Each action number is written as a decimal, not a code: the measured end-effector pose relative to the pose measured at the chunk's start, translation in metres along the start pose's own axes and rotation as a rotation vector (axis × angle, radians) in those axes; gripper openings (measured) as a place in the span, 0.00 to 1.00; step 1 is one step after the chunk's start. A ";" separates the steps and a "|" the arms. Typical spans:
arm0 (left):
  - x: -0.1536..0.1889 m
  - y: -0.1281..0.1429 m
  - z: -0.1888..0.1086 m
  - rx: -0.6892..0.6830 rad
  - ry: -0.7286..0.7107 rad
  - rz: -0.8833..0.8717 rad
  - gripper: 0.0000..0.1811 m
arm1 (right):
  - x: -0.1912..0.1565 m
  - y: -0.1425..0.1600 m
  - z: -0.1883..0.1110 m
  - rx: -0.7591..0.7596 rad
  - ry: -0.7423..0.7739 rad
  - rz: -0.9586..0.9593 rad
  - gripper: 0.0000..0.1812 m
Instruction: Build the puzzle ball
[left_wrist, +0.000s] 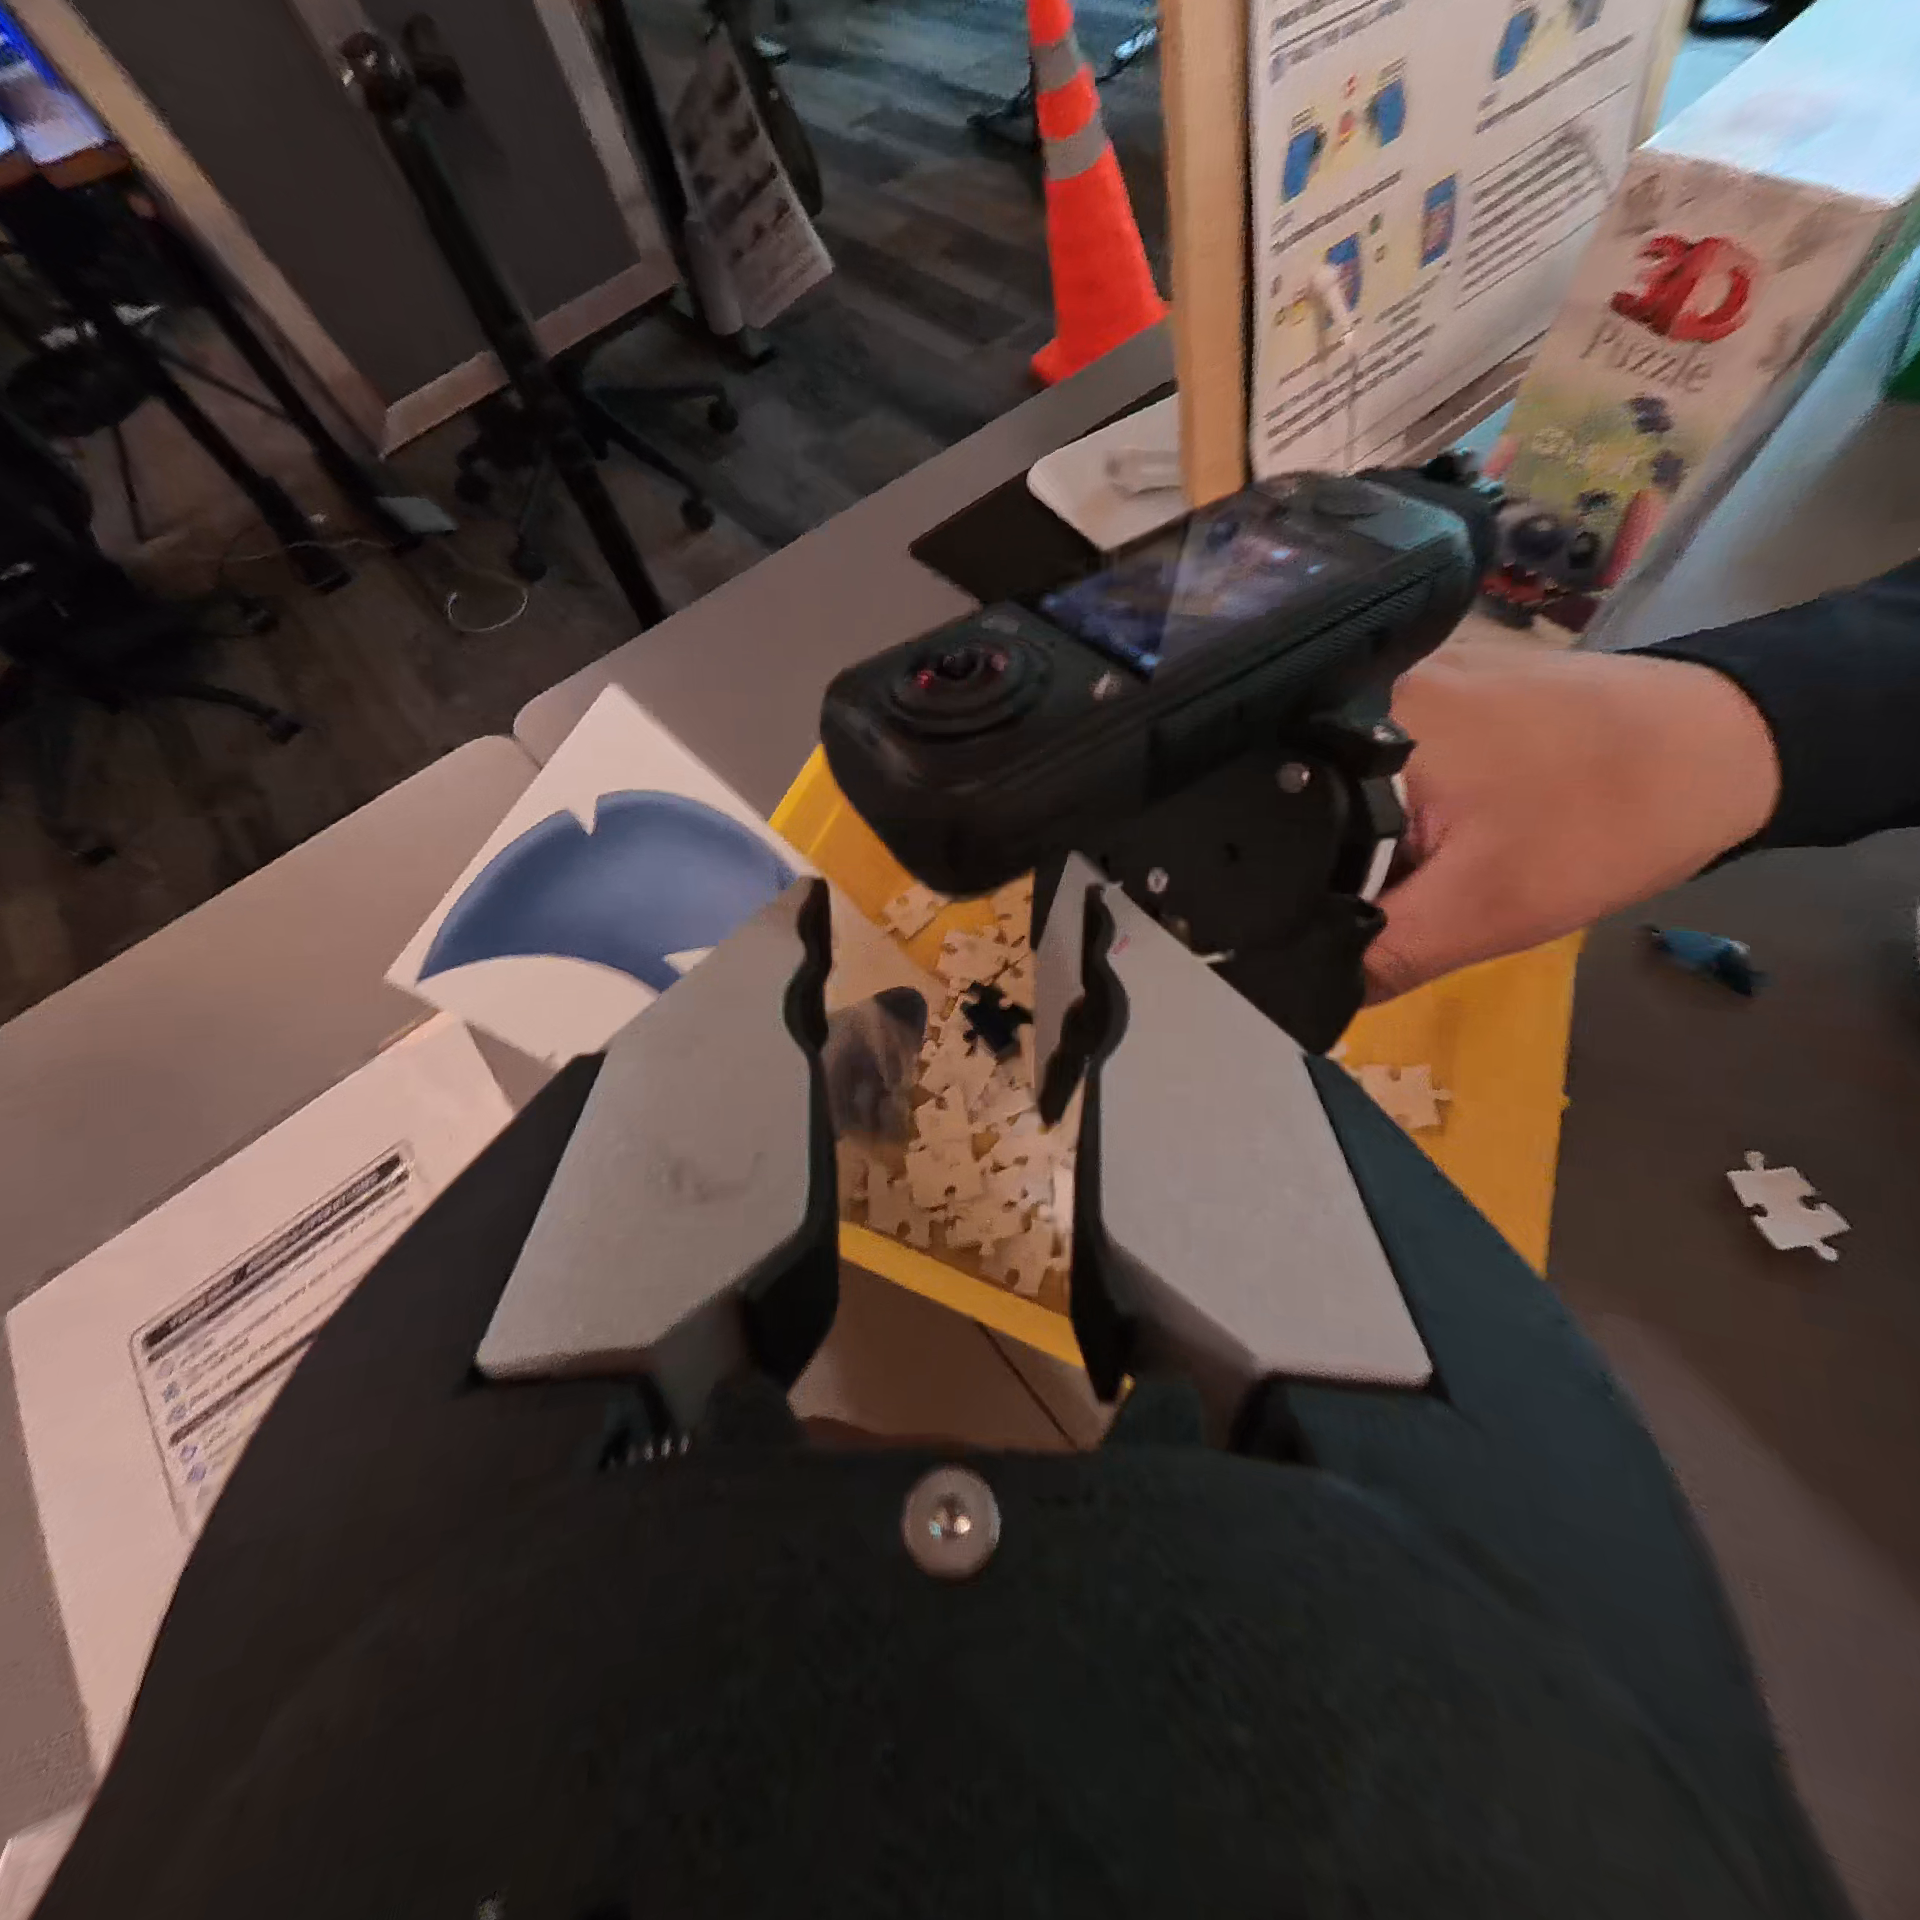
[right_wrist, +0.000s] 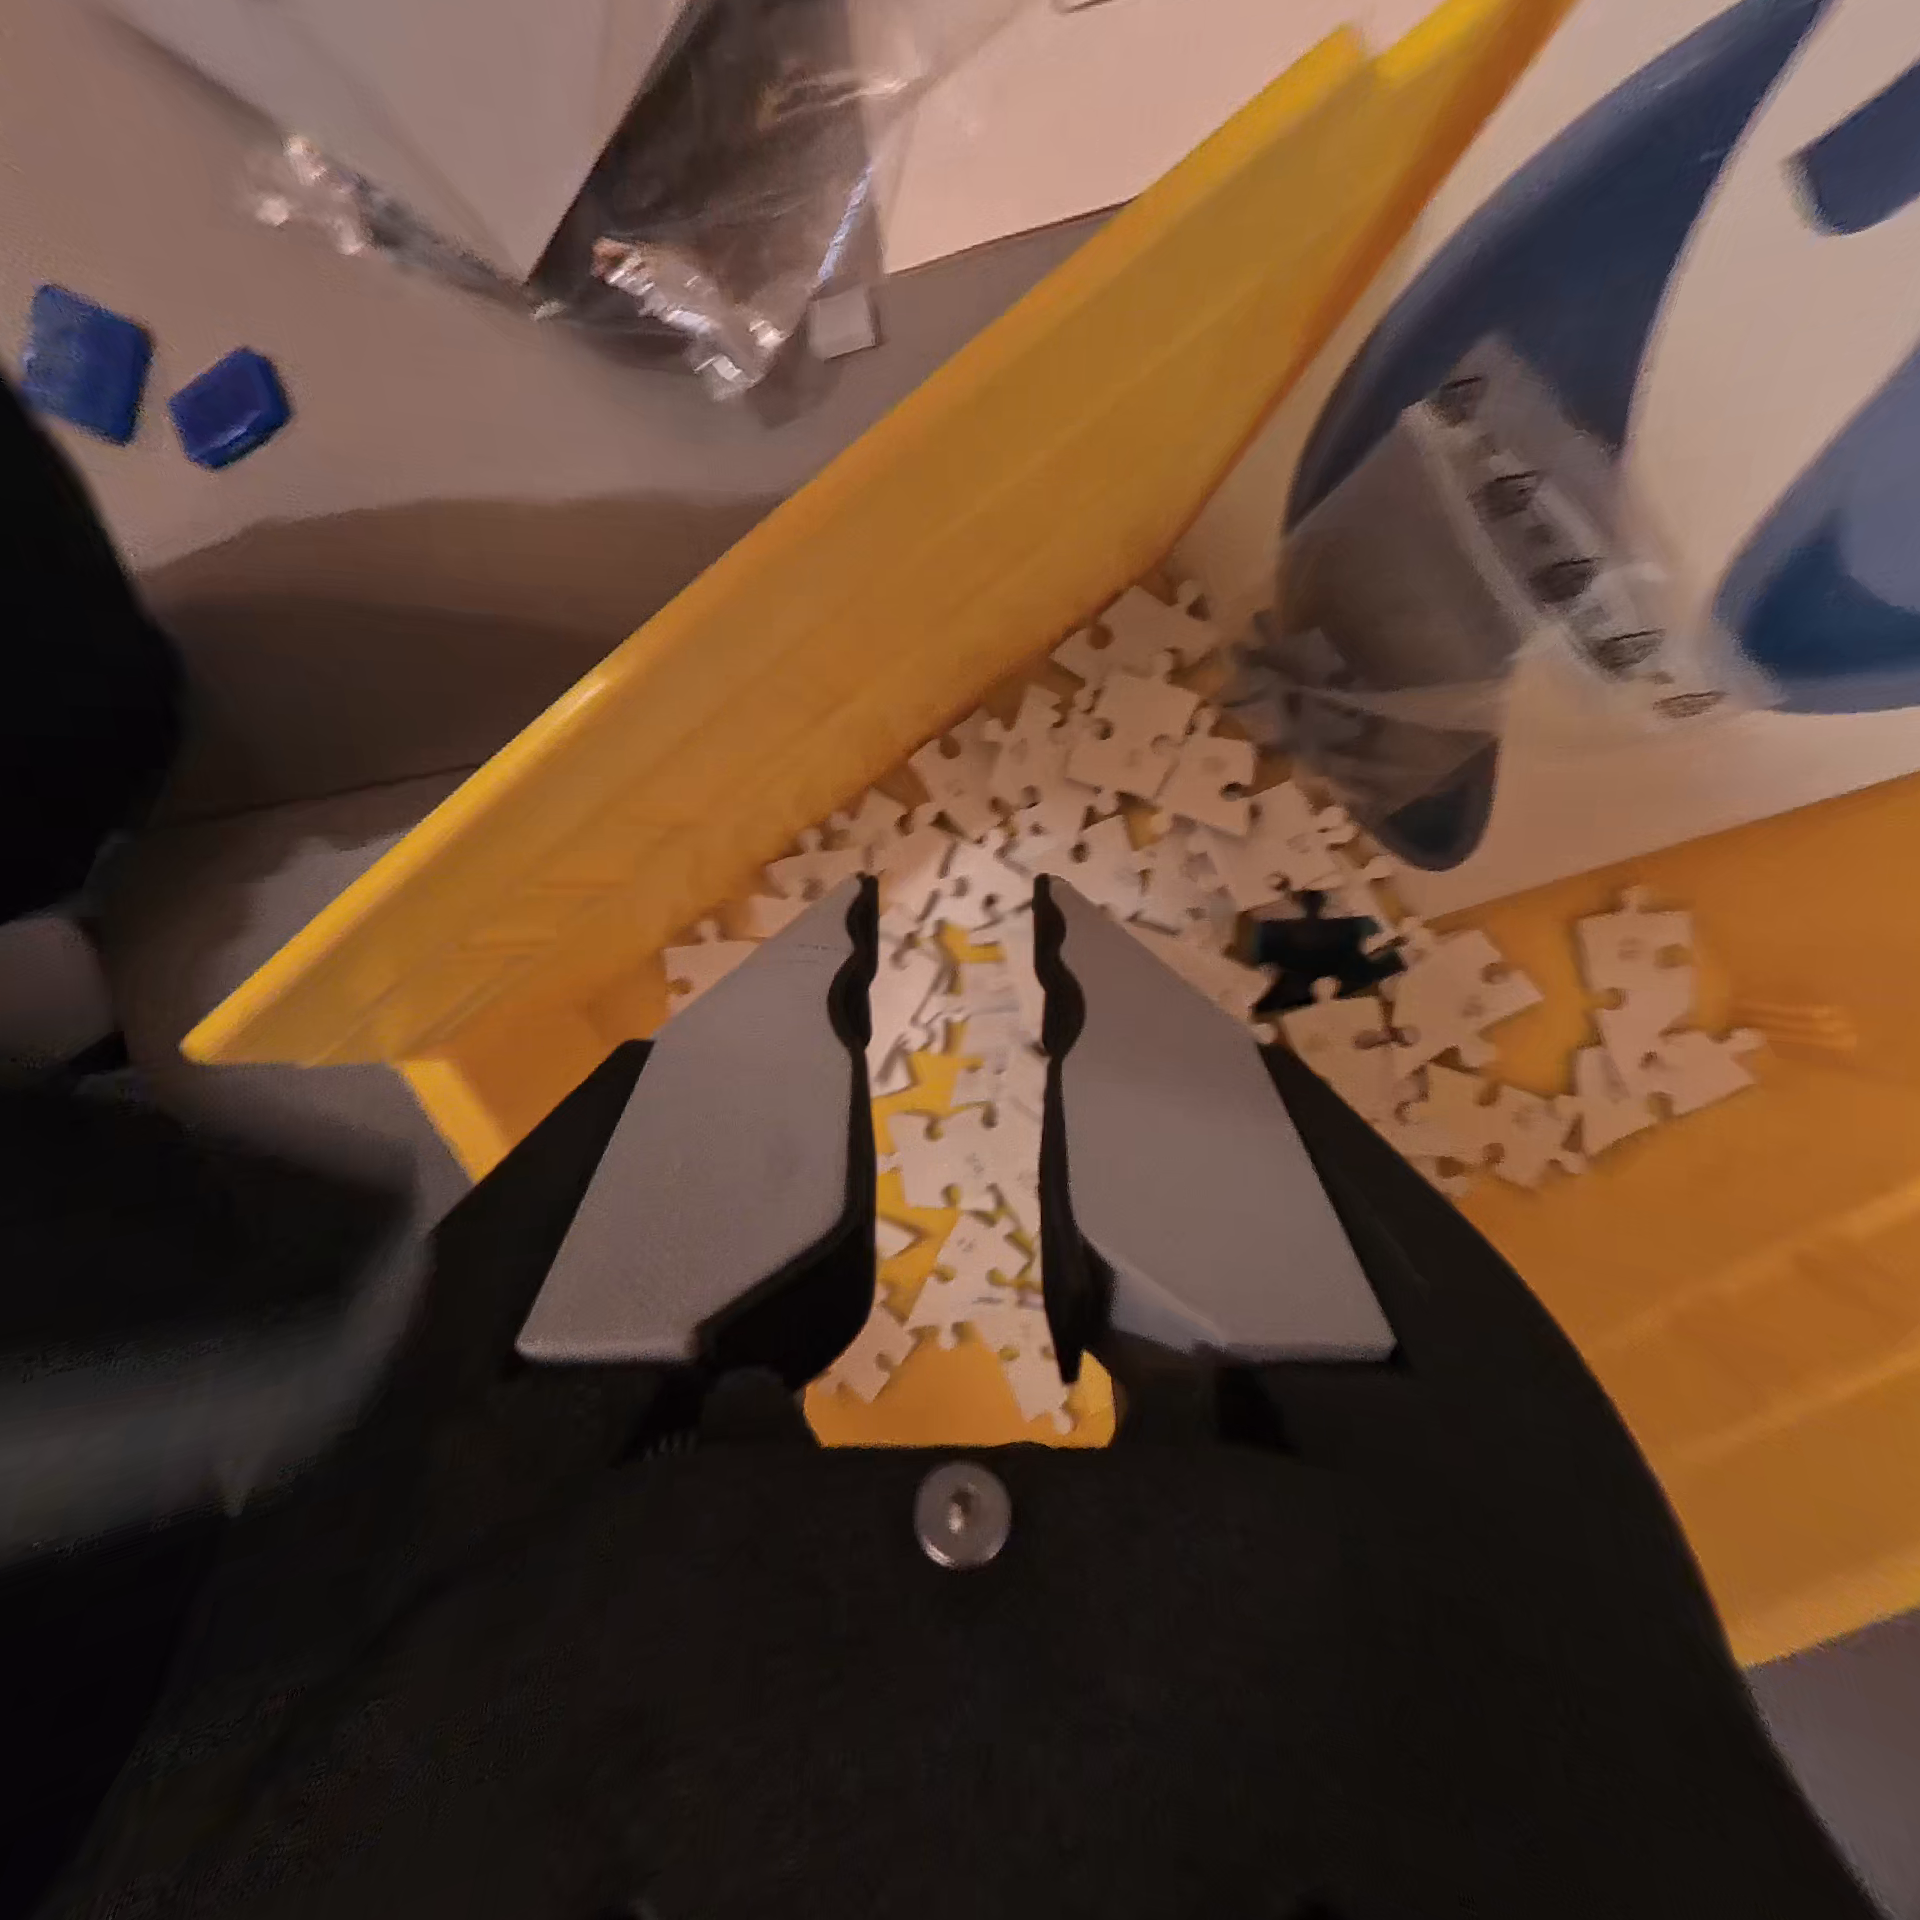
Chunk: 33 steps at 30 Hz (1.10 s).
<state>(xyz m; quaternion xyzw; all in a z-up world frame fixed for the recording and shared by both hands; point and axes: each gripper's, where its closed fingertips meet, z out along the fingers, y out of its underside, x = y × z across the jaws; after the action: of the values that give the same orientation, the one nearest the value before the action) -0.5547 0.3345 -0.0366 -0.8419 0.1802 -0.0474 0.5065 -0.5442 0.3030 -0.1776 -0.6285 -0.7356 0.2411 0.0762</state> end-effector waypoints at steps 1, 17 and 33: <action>-0.009 0.005 0.000 -0.019 -0.036 -0.009 0.26 | 0.008 -0.004 0.000 0.019 0.017 0.009 0.15; -0.066 -0.007 -0.037 0.144 -0.171 -0.174 0.26 | 0.048 0.000 0.050 -0.014 0.097 0.047 0.00; -0.036 0.009 -0.012 0.011 -0.071 -0.098 0.27 | -0.009 0.028 -0.113 0.377 0.139 -0.095 0.00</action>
<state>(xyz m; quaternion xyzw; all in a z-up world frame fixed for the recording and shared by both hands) -0.5941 0.3329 -0.0351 -0.8481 0.1202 -0.0431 0.5141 -0.4710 0.3265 -0.0896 -0.5829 -0.6993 0.3264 0.2543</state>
